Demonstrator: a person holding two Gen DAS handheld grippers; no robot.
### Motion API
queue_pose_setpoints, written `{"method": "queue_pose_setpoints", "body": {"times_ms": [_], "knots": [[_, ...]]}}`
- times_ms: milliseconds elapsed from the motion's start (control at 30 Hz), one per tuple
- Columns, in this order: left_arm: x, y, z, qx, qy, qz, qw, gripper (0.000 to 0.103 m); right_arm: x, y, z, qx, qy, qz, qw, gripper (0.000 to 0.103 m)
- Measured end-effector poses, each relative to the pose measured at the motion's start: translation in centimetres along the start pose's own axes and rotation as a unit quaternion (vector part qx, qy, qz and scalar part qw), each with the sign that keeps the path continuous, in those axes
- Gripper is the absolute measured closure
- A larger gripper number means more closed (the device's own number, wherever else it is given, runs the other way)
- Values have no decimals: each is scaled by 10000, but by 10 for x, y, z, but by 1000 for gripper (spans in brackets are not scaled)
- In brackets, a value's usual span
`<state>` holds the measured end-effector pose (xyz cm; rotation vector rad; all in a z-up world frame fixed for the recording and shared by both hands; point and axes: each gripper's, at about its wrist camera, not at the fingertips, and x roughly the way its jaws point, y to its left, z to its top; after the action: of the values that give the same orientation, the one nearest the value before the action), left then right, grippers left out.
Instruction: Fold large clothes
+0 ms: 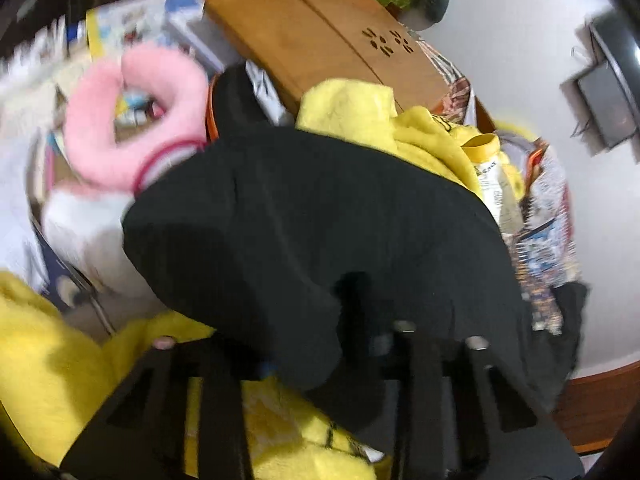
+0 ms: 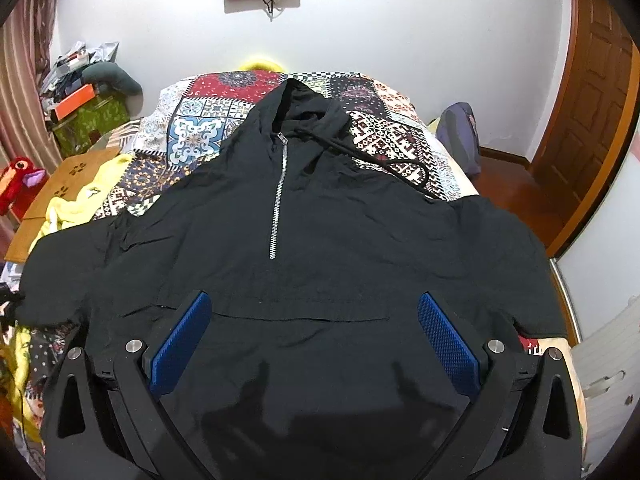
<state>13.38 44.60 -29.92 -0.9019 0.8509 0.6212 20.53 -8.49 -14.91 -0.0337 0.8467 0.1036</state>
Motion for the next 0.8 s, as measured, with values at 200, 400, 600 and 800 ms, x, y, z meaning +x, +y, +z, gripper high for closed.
{"method": "queue_pose_setpoints", "body": {"times_ms": [200,400,600,800], "knots": [[-52,-59,12,1071,-814,437,9899,91,-1,-8,8,-54,-41,24,10000,0],[-123,-147,12,1913,-1544,-206,9691,95,-5,-19,17,-194,-186,-18,9996,0],[-166,-249,-4,2479,-1674,-1115,9477,96,-2,-36,23,-119,-199,138,9996,0],[-175,-343,-58,3084,-1485,-1778,9226,97,6,-56,28,-59,-168,248,9995,0]]}}
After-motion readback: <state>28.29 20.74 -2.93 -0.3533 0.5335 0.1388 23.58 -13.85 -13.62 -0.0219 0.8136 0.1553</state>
